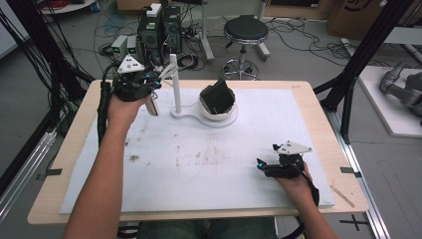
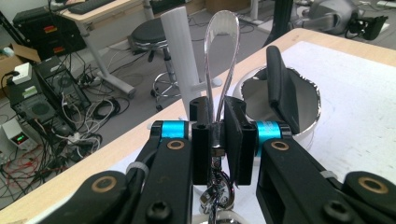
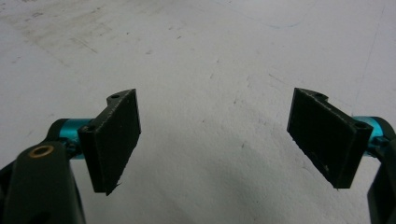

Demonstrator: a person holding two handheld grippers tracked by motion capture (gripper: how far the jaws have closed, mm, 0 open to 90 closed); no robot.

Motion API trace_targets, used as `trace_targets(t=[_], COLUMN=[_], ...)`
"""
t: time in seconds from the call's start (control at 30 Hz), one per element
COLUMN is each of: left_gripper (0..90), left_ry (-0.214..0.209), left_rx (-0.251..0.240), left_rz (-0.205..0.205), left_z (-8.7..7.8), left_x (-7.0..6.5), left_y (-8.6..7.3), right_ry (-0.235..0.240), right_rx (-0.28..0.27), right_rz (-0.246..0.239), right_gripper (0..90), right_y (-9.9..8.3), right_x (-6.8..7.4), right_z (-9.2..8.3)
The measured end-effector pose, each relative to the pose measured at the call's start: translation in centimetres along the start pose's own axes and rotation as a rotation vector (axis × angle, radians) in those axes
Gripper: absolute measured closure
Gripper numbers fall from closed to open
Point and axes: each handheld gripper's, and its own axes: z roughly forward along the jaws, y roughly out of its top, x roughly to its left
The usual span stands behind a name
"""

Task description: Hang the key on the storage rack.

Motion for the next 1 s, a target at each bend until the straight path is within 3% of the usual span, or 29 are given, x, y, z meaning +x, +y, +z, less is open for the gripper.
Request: trace_targets(t=[0.33, 0.77, 1.0], left_gripper=[81.4, 81.4, 81.4], left_ry=[0.023, 0.008, 0.013], left_rx=[0.009, 0.024, 0.056], left_rz=[0.006, 0.006, 0.012], left_z=[0.6, 1.1, 1.9], left_x=[0.3, 0.0, -0.2], left_y=[-0.2, -0.6, -1.2], right_ry=[-0.001, -0.001, -0.002], right_rx=[0.003, 0.002, 0.002], right_rz=[-0.002, -0.001, -0.002], right_gripper=[17.4, 17.4, 17.4], right_y=[-0.1, -0.2, -0.2], right_x=[-0.1, -0.1, -0.1], right_z=[0.0, 0.0, 0.0])
